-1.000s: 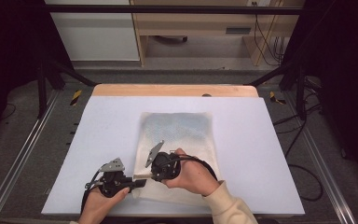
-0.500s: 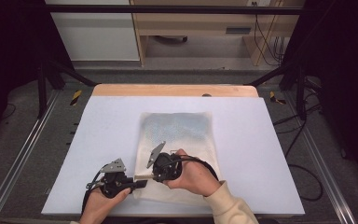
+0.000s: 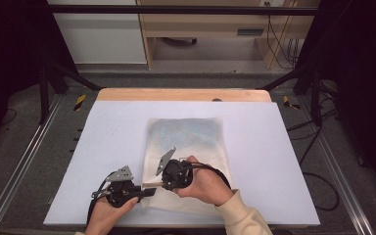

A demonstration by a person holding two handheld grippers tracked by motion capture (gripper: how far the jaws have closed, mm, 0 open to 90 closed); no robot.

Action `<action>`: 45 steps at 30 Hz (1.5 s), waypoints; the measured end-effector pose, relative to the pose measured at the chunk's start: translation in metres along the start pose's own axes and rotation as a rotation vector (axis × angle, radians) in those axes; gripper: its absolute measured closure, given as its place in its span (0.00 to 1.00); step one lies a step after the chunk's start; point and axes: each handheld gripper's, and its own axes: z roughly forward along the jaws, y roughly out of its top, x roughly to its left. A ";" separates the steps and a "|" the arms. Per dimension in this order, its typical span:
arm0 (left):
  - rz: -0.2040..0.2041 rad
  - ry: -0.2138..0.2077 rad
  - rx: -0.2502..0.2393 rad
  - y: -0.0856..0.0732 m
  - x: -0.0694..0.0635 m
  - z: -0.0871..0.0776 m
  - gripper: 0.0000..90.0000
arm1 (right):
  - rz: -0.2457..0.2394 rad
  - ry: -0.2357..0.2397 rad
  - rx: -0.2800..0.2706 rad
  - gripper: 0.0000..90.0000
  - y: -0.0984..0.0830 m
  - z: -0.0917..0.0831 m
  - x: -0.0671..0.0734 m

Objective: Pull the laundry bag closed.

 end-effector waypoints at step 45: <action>0.030 0.008 -0.005 0.001 -0.003 0.001 0.94 | 0.041 -0.030 -0.009 0.91 -0.020 -0.015 -0.004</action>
